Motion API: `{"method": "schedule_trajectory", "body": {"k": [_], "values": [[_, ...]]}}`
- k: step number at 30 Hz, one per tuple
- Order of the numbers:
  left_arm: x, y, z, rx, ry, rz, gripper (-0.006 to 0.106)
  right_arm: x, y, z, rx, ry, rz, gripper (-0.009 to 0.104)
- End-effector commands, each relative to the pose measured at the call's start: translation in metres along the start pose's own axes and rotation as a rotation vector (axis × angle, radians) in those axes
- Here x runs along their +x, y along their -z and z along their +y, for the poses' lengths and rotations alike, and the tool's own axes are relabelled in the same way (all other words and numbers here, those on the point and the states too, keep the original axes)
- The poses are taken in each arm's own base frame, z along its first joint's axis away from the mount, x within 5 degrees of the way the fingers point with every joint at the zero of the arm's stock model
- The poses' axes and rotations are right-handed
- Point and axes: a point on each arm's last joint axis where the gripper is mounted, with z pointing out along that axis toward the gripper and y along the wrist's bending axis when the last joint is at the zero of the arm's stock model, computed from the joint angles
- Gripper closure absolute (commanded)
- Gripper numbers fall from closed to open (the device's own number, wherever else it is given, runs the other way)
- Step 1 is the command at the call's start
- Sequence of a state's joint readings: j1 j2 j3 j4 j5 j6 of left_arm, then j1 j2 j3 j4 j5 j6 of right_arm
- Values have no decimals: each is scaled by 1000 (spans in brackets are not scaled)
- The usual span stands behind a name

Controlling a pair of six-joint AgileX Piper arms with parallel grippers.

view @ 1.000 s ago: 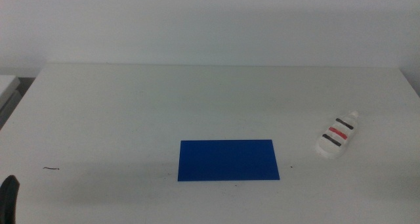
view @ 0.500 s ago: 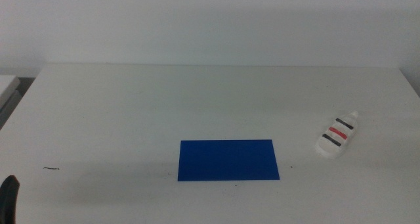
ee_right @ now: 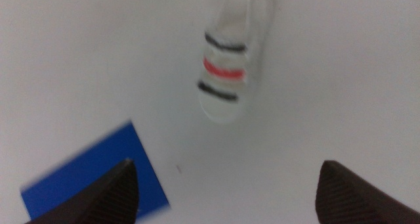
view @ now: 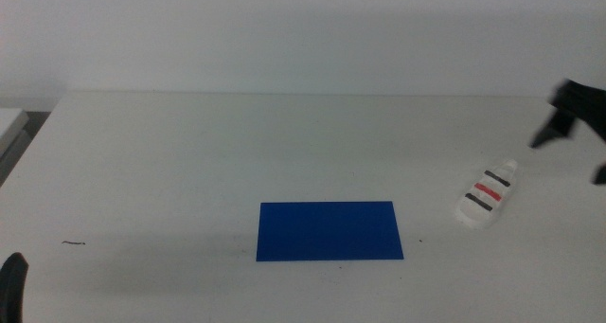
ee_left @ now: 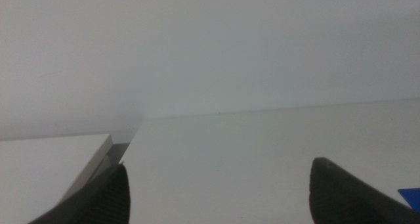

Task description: Use one arm to grab the shoe from the table and place it on the mat.

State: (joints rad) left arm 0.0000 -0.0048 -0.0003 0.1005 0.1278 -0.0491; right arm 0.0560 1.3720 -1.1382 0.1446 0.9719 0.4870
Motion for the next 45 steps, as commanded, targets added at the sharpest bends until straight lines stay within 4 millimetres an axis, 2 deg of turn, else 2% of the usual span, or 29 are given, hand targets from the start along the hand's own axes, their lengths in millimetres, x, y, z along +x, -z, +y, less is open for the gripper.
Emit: {"method": "schedule_trajectory", "body": {"k": [1, 6, 8, 12, 16, 19, 23, 26, 29, 34, 41, 45], "values": [[-1, 0, 0, 3, 5, -7, 7, -22, -28, 19, 49, -96, 9, 2], [-1, 0, 0, 3, 5, -7, 7, -53, -92, 40, 185, -137, 47, 2], [-1, 0, 0, 3, 5, -7, 7, -60, -115, 40, 251, -159, 65, 2], [-1, 0, 0, 3, 5, -7, 7, -61, -149, 37, 308, -174, 102, 4], [-1, 0, 0, 3, 5, -7, 7, -58, -173, 33, 340, -166, 133, 15], [-1, 0, 0, 3, 5, -7, 7, -54, -186, 32, 351, -157, 148, 35], [-1, 0, 0, 3, 5, -7, 7, -52, -192, 33, 357, -146, 153, 70], [-1, 0, 0, 3, 5, -7, 7, -48, -186, 41, 358, -156, 142, 88], [-1, 0, 0, 3, 5, -7, 7, -35, -167, 63, 341, -159, 114, 90], [-1, 0, 0, 3, 5, -7, 7, 4, -148, 120, 250, -149, 87, 90], [-1, 0, 0, 3, 5, -7, 7, 66, -156, 197, 191, -76, 141, 90], [-1, 0, 0, 3, 5, -7, 7, 86, -165, 215, 184, -49, 173, 90]]}}
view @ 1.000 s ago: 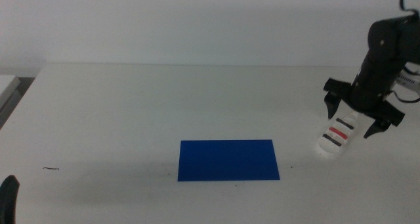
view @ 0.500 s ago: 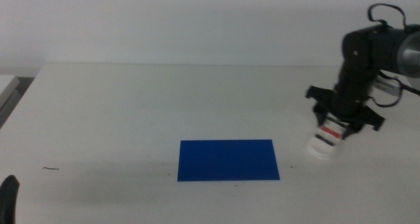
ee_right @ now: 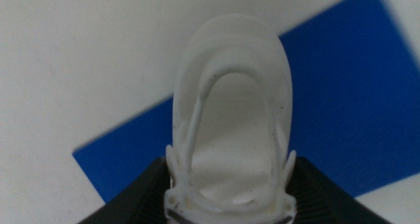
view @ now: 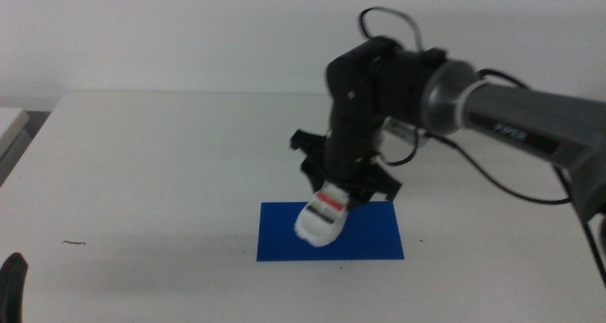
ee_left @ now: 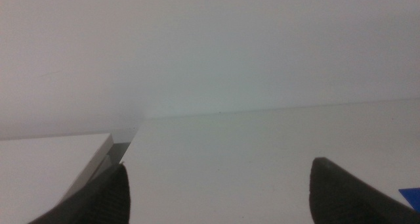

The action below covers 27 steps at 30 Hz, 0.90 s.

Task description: Use one arm to grab the shoe from the table and place it on the mat.

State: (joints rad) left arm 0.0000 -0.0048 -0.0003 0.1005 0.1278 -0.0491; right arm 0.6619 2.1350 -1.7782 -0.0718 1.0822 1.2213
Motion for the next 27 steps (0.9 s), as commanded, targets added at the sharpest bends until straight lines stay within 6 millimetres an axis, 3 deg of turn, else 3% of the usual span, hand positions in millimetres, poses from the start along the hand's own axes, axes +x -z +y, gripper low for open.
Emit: {"method": "schedule_trajectory", "body": {"k": [1, 12, 22, 27], "values": [[-1, 0, 0, 3, 5, -7, 7, 6, -1, 5, 9, -4, 4, 90], [-1, 0, 0, 3, 5, -7, 7, 12, -2, 1, 66, -42, 32, 90], [-1, 0, 0, 3, 5, -7, 7, 13, -2, -3, 121, -859, -7, 90], [-1, 0, 0, 3, 5, -7, 7, 10, -3, -4, 118, -885, -31, 90]]}}
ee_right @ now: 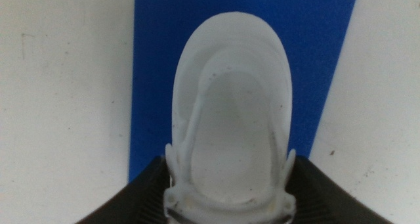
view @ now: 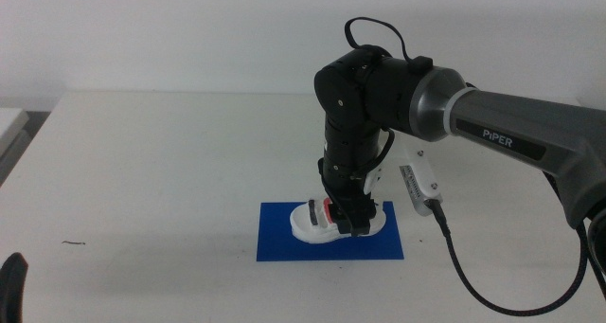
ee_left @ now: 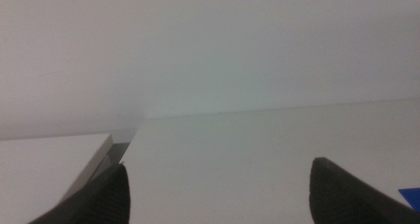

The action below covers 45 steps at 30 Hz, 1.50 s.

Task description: Use one arm to grab the shoe from the table and place it on the mat.

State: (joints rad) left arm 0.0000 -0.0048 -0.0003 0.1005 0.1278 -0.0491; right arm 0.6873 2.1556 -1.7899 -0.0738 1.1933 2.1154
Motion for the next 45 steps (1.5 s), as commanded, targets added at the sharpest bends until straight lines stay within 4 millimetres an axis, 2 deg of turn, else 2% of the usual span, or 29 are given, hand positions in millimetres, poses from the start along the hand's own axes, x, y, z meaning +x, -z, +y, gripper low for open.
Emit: {"method": "schedule_trajectory", "body": {"k": [1, 12, 14, 17, 18, 21, 24, 26, 30, 31, 33, 36, 39, 41, 45], "values": [[-1, 0, 0, 3, 5, -7, 7, -2, 3, 3, -20, -24, -7, 90], [-1, 0, 0, 3, 5, -7, 7, 0, -18, 8, -8, -36, 7, 90], [-1, 0, 0, 3, 5, -7, 7, 0, -19, 9, -21, -36, 15, 86], [-1, 0, 0, 3, 5, -7, 7, 1, -19, 9, -26, -36, 19, 70], [-1, 0, 0, 3, 5, -7, 7, 0, -19, 9, -19, -33, 14, 52], [-1, 0, 0, 3, 5, -7, 7, 1, -14, 6, 8, 36, 35, 28], [-1, 0, 0, 3, 5, -7, 7, 0, 3, 5, -24, 241, 64, 15], [-1, 0, 0, 3, 5, -7, 7, -1, 19, 4, -64, 529, 78, 14], [-1, 0, 0, 3, 5, -7, 7, -3, 57, -8, -125, 1242, 126, 14], [-1, 0, 0, 3, 5, -7, 7, -3, 64, -10, -155, 1378, 129, 14], [-1, 0, 0, 3, 5, -7, 7, -3, 73, -12, -198, 1535, 136, 14], [-1, 0, 0, 3, 5, -7, 7, -5, 83, -14, -234, 1678, 112, 14], [-1, 0, 0, 3, 5, -7, 7, -16, 86, -17, -231, 1726, 102, 14], [-1, 0, 0, 3, 5, -7, 7, -36, 89, -23, -204, 1702, 86, 14], [-1, 0, 0, 3, 5, -7, 7, -83, 101, -43, -95, 1714, -98, 14]]}}
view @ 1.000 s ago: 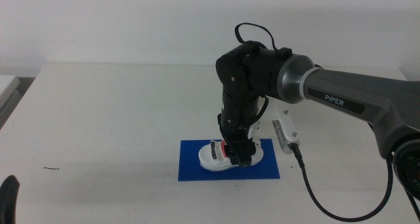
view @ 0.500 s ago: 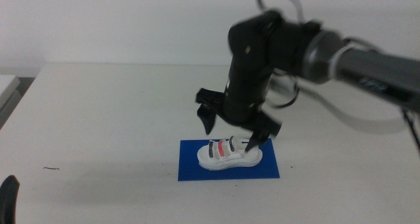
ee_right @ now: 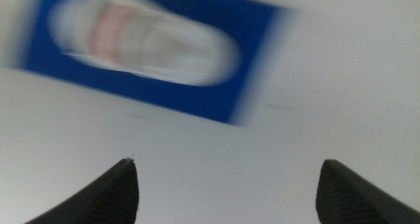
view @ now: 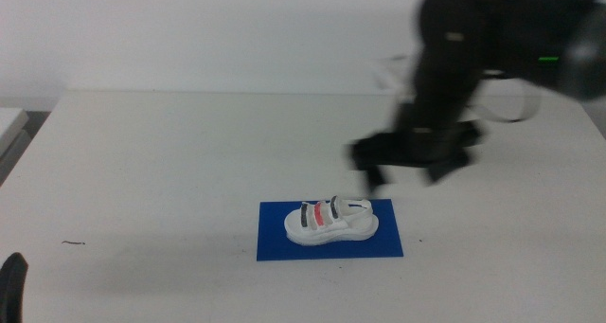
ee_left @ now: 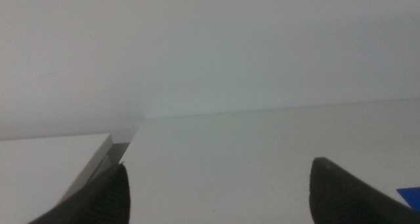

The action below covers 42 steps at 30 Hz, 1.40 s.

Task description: Use one arm to grab the shoe from the table and place it on the mat.

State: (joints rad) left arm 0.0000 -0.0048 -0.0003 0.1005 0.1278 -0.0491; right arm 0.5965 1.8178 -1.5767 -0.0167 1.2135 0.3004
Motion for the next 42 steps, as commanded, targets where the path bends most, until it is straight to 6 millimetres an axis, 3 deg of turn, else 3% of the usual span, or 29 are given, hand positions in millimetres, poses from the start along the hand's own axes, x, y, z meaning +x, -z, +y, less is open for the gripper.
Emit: {"method": "schedule_trajectory", "body": {"k": [1, 6, 10, 14, 20, 25, 31, 38, 42], "values": [[-1, 0, 0, 3, 5, -7, 7, 16, 21, -31, 131, 24, -47, 14], [-1, 0, 0, 3, 5, -7, 7, 72, 40, -74, 148, -79, -30, 14], [-1, 0, 0, 3, 5, -7, 7, 120, 56, -97, 57, -148, -334, 14], [-1, 0, 0, 3, 5, -7, 7, 175, 55, -118, 87, -80, -602, 14], [-1, 0, 0, 3, 5, -7, 7, 243, 61, -134, 229, -121, -987, 14], [-1, 0, 0, 3, 5, -7, 7, 290, 46, -134, 333, -190, -1099, 14], [-1, 0, 0, 3, 5, -7, 7, 320, 12, -127, 351, -188, -1191, 14], [-1, 0, 0, 3, 5, -7, 7, 323, -29, -130, 312, -213, -1088, 14], [-1, 0, 0, 3, 5, -7, 7, 323, -30, -130, 314, -210, -1107, 14]]}}
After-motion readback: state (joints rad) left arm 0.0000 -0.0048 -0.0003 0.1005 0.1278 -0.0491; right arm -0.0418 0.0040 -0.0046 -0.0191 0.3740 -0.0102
